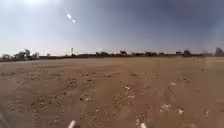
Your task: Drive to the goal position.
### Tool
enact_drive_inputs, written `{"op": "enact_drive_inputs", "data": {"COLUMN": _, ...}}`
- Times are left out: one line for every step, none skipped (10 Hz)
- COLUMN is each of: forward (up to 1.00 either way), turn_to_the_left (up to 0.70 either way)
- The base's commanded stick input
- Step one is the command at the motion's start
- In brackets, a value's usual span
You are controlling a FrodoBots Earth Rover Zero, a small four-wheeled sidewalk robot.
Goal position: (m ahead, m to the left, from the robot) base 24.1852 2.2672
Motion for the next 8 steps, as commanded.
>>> {"op": "enact_drive_inputs", "data": {"forward": 0.7, "turn_to_the_left": 0.0}}
{"op": "enact_drive_inputs", "data": {"forward": 0.7, "turn_to_the_left": 0.0}}
{"op": "enact_drive_inputs", "data": {"forward": 0.7, "turn_to_the_left": 0.0}}
{"op": "enact_drive_inputs", "data": {"forward": 0.7, "turn_to_the_left": 0.0}}
{"op": "enact_drive_inputs", "data": {"forward": 0.7, "turn_to_the_left": 0.0}}
{"op": "enact_drive_inputs", "data": {"forward": 0.7, "turn_to_the_left": 0.0}}
{"op": "enact_drive_inputs", "data": {"forward": 0.7, "turn_to_the_left": 0.0}}
{"op": "enact_drive_inputs", "data": {"forward": 0.7, "turn_to_the_left": 0.0}}
